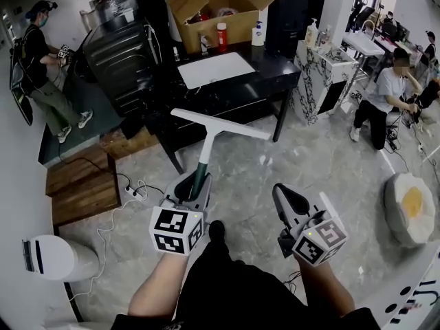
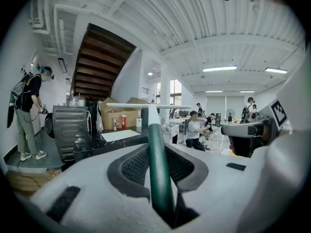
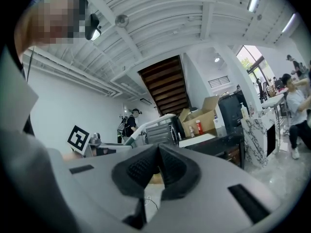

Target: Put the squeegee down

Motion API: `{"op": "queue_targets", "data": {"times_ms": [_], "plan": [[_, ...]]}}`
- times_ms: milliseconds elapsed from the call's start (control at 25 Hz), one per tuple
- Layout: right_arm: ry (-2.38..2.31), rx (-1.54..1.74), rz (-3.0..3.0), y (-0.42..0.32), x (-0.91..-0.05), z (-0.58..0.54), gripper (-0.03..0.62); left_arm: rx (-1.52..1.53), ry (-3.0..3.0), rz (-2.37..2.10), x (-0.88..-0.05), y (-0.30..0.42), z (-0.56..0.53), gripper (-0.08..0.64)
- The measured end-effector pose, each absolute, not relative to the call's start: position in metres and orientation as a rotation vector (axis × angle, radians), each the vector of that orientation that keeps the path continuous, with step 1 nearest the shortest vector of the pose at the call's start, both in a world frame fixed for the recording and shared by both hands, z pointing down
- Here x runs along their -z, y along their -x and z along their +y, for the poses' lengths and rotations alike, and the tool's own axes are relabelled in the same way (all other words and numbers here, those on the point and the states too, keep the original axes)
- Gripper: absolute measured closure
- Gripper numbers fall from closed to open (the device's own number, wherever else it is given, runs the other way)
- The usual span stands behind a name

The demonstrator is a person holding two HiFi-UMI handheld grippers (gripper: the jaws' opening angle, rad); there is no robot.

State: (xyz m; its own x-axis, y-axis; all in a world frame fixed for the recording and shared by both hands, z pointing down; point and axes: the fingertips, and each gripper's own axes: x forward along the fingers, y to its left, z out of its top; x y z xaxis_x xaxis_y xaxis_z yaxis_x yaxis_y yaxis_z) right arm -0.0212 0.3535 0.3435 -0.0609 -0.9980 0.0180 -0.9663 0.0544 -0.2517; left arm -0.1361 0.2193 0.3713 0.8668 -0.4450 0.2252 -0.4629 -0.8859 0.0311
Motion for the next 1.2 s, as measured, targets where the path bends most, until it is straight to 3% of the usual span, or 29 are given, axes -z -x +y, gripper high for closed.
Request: {"op": "queue_targets", "data": {"times_ms": [1200], "plan": [[2.066,0.415,2.218,-0.061,-0.357,0.104,0.588,-0.324,-2.947,-0.645,-0.390,0.041,-0.009,0.459]]}}
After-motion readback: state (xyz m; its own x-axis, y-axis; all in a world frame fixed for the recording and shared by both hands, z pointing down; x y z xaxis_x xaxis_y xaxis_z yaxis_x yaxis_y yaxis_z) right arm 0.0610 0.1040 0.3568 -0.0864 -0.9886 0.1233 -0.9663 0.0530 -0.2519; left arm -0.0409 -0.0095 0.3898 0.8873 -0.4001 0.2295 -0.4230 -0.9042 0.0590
